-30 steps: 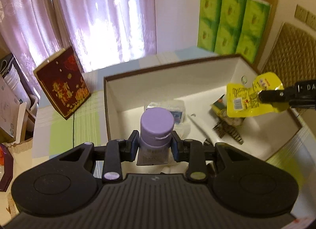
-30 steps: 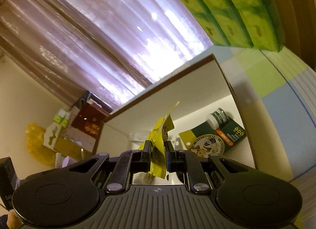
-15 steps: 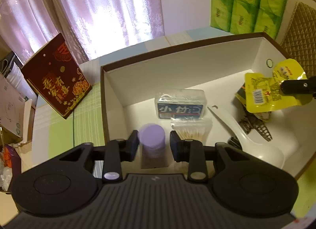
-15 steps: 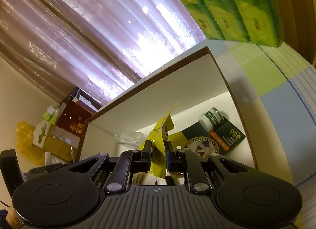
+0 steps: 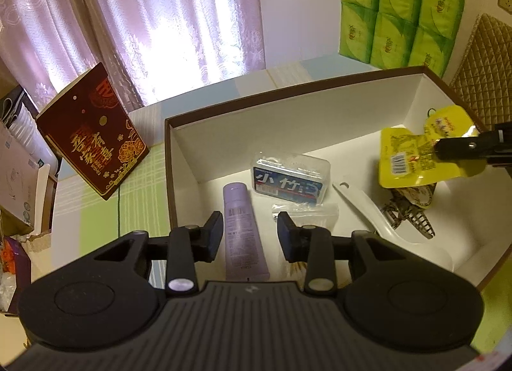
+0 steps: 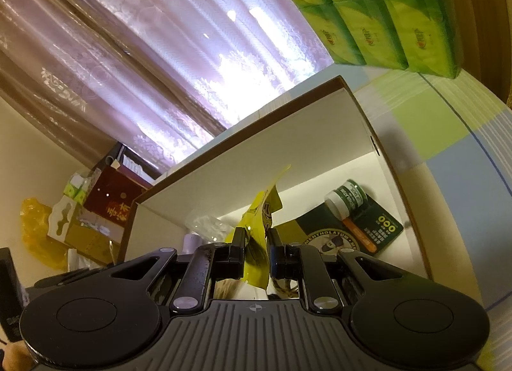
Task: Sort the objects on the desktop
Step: 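Lower the tube and packet into the box and open both tools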
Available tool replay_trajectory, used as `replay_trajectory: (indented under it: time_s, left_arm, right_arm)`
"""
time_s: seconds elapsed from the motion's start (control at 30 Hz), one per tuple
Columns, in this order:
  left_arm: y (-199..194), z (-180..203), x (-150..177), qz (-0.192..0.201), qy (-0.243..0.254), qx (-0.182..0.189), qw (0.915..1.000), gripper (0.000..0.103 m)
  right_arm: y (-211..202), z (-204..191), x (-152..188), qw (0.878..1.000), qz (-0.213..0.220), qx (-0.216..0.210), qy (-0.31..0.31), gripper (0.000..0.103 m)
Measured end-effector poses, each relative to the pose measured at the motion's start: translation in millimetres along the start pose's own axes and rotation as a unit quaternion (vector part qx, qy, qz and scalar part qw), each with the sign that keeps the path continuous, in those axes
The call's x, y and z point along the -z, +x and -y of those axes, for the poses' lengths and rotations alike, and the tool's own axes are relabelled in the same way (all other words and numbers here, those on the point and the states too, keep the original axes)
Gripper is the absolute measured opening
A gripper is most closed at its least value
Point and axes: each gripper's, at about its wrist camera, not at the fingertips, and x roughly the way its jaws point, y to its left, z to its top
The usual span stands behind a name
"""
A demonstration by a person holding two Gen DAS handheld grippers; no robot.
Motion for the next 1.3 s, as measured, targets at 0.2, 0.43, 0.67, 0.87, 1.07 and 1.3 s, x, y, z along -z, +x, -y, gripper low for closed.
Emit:
replay_trajectory:
  time_s: [0.2, 0.43, 0.67, 0.87, 1.07, 1.3]
  left_arm:
    - [-4, 2, -3, 0.006, 0.004, -0.004, 1.0000, 0.034]
    - [-7, 3, -5, 0.009, 0.005, -0.014, 0.9998, 0.054]
    - [-13, 2, 5, 0.007, 0.001, -0.019, 0.9998, 0.074]
    - [-24, 5, 10, 0.012, -0.019, -0.008, 0.9997, 0.083]
    - [-46, 10, 16, 0.031, -0.037, -0.008, 0.9988, 0.091]
    - [-77, 17, 29, 0.063, -0.045, -0.024, 0.9967, 0.096]
  right_arm:
    - [13, -1, -4, 1.000, 0.001, 0.004, 0.023, 0.011]
    - [25, -2, -13, 1.000, 0.017, 0.001, 0.027, 0.065]
    - [11, -10, -3, 0.999, 0.023, 0.016, -0.044, 0.080]
    - [0, -23, 14, 0.992, -0.004, 0.027, -0.121, 0.089]
    - [-16, -45, 38, 0.974, 0.014, 0.067, -0.218, 0.101]
    - [-34, -54, 60, 0.961, 0.025, 0.099, -0.258, 0.101]
